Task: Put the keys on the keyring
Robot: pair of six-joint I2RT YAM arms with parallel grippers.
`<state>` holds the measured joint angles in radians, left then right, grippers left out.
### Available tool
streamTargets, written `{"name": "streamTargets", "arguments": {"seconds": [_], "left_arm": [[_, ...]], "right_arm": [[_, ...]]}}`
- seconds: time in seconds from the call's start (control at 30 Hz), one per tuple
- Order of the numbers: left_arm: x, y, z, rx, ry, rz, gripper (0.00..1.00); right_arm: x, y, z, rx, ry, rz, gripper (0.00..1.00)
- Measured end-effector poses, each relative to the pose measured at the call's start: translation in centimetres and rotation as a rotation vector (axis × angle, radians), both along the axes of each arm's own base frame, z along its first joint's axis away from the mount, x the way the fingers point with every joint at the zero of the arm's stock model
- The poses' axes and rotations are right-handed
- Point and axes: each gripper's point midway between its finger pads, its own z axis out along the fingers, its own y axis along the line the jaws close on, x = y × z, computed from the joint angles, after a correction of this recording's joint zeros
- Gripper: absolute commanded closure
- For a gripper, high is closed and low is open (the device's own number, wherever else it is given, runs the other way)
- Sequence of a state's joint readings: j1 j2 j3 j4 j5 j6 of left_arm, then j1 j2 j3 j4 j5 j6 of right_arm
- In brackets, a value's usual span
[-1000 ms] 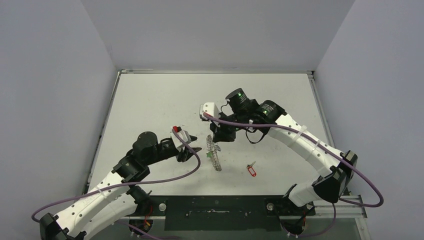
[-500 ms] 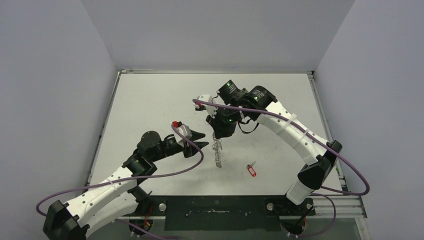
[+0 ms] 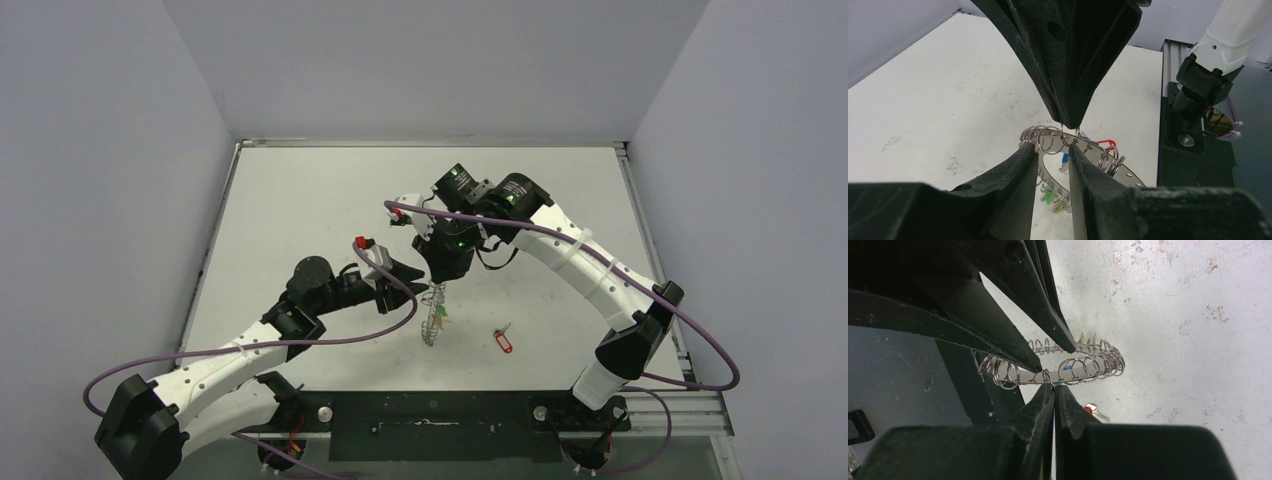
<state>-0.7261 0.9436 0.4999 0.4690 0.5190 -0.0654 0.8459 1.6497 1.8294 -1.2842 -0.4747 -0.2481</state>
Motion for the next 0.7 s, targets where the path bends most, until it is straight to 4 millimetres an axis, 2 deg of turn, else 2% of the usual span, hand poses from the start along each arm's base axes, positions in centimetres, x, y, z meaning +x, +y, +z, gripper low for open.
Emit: {"name": "streamTargets", "arguments": {"seconds": [0.13,0.27,0.5,0.7], "left_arm": [[-0.6,-0.5,-0.2,-0.002,0.009,-0.041,0.68],[-1.2,-0.8,0.2,-0.016,0.005,-0.075,0.68],[-1.2,-1.1,0.3,-0.023,0.004,-0.087,0.85],[-0.9,-1.4,-0.1,-0.009,0.015,-0.089,0.92]], "right_arm": [[0.0,0.0,0.0,0.000,0.000,0.000,1.00],[0.0,0.0,0.0,0.000,-0.001,0.000,1.00],[0.0,0.0,0.0,0.001,-0.001,0.001,1.00],[-0.1,-0.1,0.2,-0.002,0.001,0.002,1.00]]}}
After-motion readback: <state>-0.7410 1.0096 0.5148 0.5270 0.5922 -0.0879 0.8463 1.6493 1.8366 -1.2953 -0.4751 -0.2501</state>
